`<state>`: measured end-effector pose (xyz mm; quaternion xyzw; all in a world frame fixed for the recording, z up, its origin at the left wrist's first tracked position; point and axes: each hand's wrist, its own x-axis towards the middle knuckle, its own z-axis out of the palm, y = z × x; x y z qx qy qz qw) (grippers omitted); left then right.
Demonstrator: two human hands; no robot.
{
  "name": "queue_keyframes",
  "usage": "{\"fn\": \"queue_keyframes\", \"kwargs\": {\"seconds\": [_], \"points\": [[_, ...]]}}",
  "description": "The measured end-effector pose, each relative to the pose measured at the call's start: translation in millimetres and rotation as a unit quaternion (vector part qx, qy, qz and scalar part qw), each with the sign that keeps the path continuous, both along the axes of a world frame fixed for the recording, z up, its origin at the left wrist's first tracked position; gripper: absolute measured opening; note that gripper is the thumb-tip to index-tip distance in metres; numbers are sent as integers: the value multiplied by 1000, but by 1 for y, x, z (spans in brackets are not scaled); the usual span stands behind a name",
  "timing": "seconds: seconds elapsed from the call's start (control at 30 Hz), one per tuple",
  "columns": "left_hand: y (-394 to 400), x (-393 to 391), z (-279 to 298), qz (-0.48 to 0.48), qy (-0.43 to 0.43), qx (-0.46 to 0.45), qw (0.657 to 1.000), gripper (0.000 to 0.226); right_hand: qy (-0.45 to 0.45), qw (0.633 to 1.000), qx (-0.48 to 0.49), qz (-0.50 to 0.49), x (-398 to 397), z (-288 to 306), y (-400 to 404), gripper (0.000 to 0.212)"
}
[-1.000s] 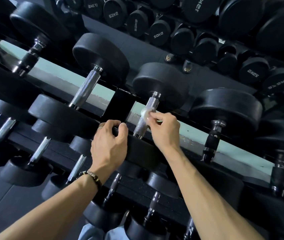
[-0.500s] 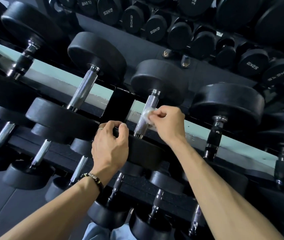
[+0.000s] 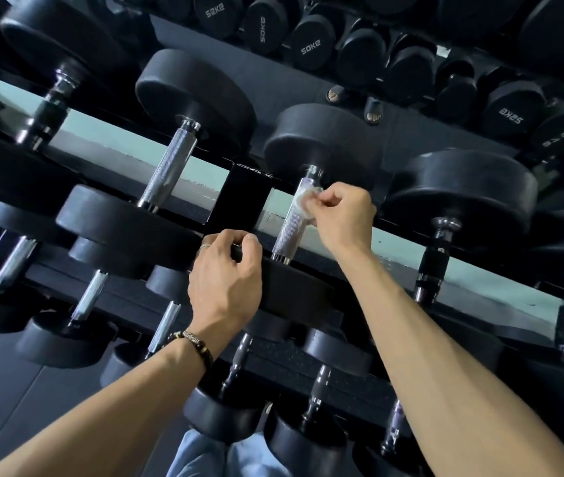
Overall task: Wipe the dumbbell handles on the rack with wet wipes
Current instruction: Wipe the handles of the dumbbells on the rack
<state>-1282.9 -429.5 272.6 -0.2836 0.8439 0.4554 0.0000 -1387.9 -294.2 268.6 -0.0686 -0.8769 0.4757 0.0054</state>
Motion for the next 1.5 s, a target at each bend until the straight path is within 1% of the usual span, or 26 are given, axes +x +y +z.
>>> {"fn": "queue_keyframes", "kwargs": {"seconds": [0.07,0.13,0.2,0.23,0.33,0.37,0.47,0.53,0.6,0.67,0.73,0.8,0.87,0.93,0.97,1.0,1.07,1.13,1.17,1.2,1.3,1.33,1.37,1.4,1.47,1.5], "points": [[0,0,0,1,-1,0,1000,31,-23,997,41,60,12,3,0,31],[-1,-1,-1,3,-1,-5,1000,31,-87,977,97,168,28,3,2,33],[-1,0,-1,1,-2,-9,1000,31,-127,958,117,229,29,3,5,34],[0,0,-1,-1,-3,-11,1000,31,-119,960,114,227,25,4,5,35],[0,0,0,-5,-8,-11,1000,36,-82,985,65,141,22,0,4,35],[0,-1,0,-4,-9,-9,1000,36,-87,986,54,134,24,-1,4,36],[0,-1,1,0,-8,-8,1000,32,-160,957,79,229,28,1,7,40],[0,-1,1,1,-8,-10,1000,32,-177,944,96,261,21,4,8,41],[0,-2,0,-2,-9,-12,1000,32,-142,962,87,215,15,3,7,39],[0,-1,1,-4,-10,-10,1000,29,-105,988,23,110,10,2,7,32],[0,-1,2,-3,-11,-7,1000,24,-83,995,-8,50,5,4,7,25],[0,-1,1,-5,-14,-5,1000,22,-76,995,12,59,7,4,5,26],[0,-1,1,-6,-7,-7,1000,26,-100,986,56,119,19,3,3,35],[0,-1,2,-4,-2,-9,1000,32,-135,970,88,183,29,1,2,38],[1,-1,2,-2,-2,-8,1000,34,-135,969,93,186,28,2,3,38],[1,-1,2,-1,-1,-6,1000,36,-122,975,88,165,23,2,4,38],[1,-1,2,0,-1,-5,1000,38,-89,993,38,67,10,5,2,35],[1,-1,2,0,-2,-4,1000,38,-65,998,-9,-25,1,6,-1,32],[1,-1,2,-1,-2,-4,1000,38,-66,997,-10,-34,2,6,-2,31],[1,-1,2,-1,-2,-4,1000,38,-77,997,1,-16,5,5,-3,31],[0,0,3,-2,-1,-3,1000,38,-137,987,37,79,27,4,0,34],[0,0,3,-1,-3,-2,1000,38,-145,984,42,92,28,2,1,34],[0,0,3,-1,-3,-2,1000,37,-136,987,38,80,25,2,2,34],[0,0,3,-1,-2,-2,1000,37,-113,992,23,41,16,1,1,34],[1,-1,4,-2,-2,-1,1000,38,-45,998,-17,-51,-2,1,-3,32],[1,-1,4,-2,-1,-1,1000,39,-14,997,-16,-75,-8,1,-7,28]]}}
